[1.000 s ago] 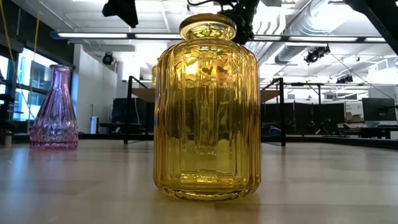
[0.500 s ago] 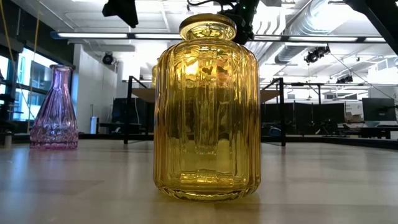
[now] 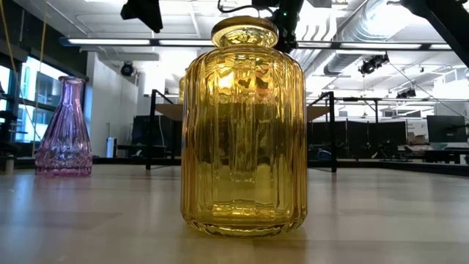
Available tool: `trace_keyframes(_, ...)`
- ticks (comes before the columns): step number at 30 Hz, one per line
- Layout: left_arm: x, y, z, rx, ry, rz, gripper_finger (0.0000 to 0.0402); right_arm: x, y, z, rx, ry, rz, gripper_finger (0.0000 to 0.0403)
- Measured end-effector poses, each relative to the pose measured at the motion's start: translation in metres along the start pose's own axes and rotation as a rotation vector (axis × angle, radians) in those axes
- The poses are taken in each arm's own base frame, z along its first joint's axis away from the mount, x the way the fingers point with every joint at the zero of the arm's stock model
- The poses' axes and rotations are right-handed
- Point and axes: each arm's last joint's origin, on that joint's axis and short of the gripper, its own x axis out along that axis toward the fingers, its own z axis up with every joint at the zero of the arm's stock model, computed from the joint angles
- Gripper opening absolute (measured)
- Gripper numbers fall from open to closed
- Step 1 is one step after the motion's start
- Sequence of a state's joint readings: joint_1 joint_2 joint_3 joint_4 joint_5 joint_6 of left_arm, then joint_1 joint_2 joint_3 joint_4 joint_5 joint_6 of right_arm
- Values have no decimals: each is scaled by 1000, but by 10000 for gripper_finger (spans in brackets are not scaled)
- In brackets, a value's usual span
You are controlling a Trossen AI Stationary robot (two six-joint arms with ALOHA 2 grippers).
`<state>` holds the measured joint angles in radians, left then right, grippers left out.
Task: Sort vases onto shelf
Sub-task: Put the right purple vase on the shelf
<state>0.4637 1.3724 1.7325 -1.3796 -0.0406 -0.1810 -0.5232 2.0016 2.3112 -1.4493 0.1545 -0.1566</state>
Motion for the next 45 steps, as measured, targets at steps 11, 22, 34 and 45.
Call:
trace_keyframes(11,0,0,0,10,0,0,71,0,0,-2,-12,17,5,12)
trace_keyframes(22,0,0,0,10,0,0,71,-14,-1,-6,1,1,-3,12)
trace_keyframes(34,0,0,0,8,0,0,71,-17,0,-6,-19,-22,54,12)
trace_keyframes(45,0,0,0,-1,0,0,71,-17,-1,-4,-31,-41,43,47)
